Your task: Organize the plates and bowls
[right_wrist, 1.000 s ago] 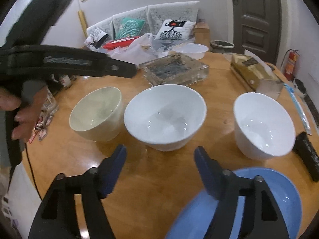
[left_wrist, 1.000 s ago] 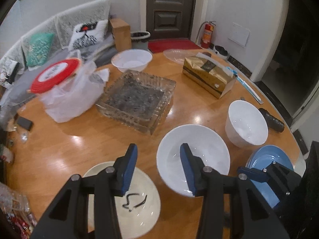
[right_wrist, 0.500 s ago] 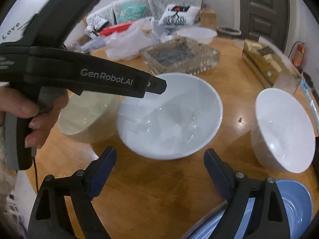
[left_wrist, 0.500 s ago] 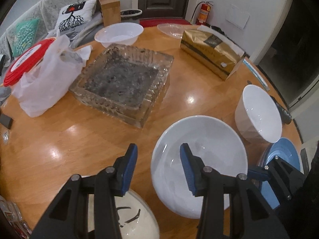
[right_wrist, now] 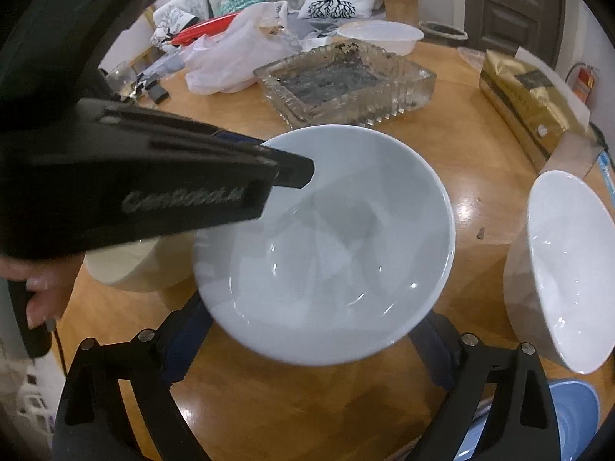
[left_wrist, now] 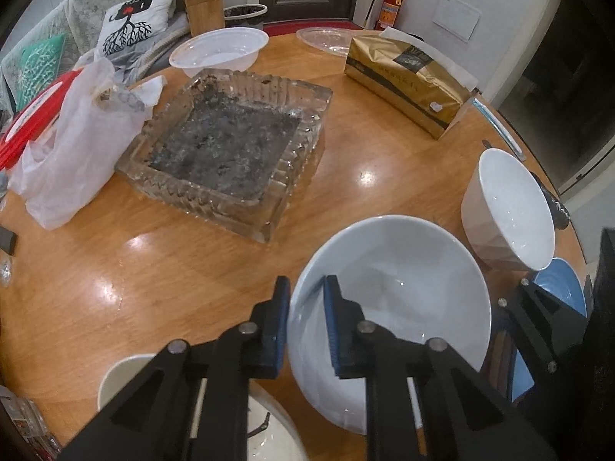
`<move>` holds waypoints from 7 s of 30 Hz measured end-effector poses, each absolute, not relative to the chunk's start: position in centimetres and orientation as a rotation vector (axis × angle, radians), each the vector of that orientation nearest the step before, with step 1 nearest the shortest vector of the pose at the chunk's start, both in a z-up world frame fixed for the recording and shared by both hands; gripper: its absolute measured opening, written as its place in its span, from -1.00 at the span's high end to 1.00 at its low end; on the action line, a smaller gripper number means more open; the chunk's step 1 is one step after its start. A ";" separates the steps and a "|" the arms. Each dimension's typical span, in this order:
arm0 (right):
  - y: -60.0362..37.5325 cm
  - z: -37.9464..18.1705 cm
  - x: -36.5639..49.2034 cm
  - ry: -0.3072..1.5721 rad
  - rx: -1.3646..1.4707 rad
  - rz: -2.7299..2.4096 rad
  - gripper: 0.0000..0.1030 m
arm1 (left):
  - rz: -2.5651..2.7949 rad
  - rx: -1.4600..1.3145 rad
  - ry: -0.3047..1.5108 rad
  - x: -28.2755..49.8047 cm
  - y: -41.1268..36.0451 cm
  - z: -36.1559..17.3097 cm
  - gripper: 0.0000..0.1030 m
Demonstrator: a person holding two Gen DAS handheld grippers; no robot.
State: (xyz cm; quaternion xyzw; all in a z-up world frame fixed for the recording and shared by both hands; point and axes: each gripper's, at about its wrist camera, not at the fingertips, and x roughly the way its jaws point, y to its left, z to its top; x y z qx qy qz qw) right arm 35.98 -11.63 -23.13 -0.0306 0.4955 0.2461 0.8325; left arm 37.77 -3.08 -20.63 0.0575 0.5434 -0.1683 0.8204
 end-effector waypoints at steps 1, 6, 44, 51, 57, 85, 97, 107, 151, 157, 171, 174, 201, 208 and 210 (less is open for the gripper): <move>-11.7 -23.2 36.1 1.060 -0.061 0.527 -0.80 | -0.358 0.124 1.156 37.7 -3.1 -20.6 0.72; -11.5 -23.1 36.1 1.047 -0.089 0.524 -0.80 | -0.353 0.123 1.160 37.7 -3.2 -20.6 0.72; -5.3 -15.7 31.6 0.890 -0.193 0.577 -0.78 | -0.260 0.103 1.034 32.1 3.4 -12.4 0.72; -2.6 -15.6 31.2 0.896 -0.231 0.607 -0.78 | -0.230 0.081 1.037 31.4 6.2 -12.5 0.72; -0.5 -16.3 31.2 0.919 -0.263 0.631 -0.78 | -0.213 0.057 1.055 31.1 8.4 -13.4 0.72; 2.2 -19.1 32.5 0.989 -0.326 0.642 -0.78 | -0.192 0.032 1.103 32.1 10.7 -17.6 0.72; 2.1 -19.0 32.2 0.974 -0.348 0.644 -0.79 | -0.184 0.038 1.128 32.3 10.6 -18.8 0.72; 2.1 -19.0 31.9 0.964 -0.379 0.635 -0.80 | -0.180 0.057 1.143 32.3 9.9 -19.5 0.69; -16.7 -13.5 27.7 0.650 -0.378 0.368 -0.98 | -0.254 0.109 1.028 32.8 -4.2 -11.7 0.44; -21.9 -14.4 29.4 0.726 -0.320 0.396 -0.98 | -0.289 0.127 1.043 34.3 -9.4 -12.5 0.42; -27.1 -19.4 36.1 0.957 -0.229 0.441 -0.97 | -0.342 0.140 1.138 38.6 -16.3 -18.1 0.40; -26.8 -20.5 37.2 0.989 -0.232 0.469 -0.97 | -0.352 0.143 1.154 39.1 -16.9 -19.1 0.41; -25.6 -22.3 39.7 1.022 -0.215 0.468 -0.82 | -0.370 0.167 1.161 39.3 -18.6 -21.1 0.74; -25.3 -21.5 39.2 1.014 -0.221 0.464 -0.81 | -0.368 0.171 1.147 38.7 -18.7 -20.1 0.74; -25.2 -21.3 38.9 1.011 -0.227 0.461 -0.81 | -0.371 0.170 1.143 38.5 -18.7 -19.6 0.74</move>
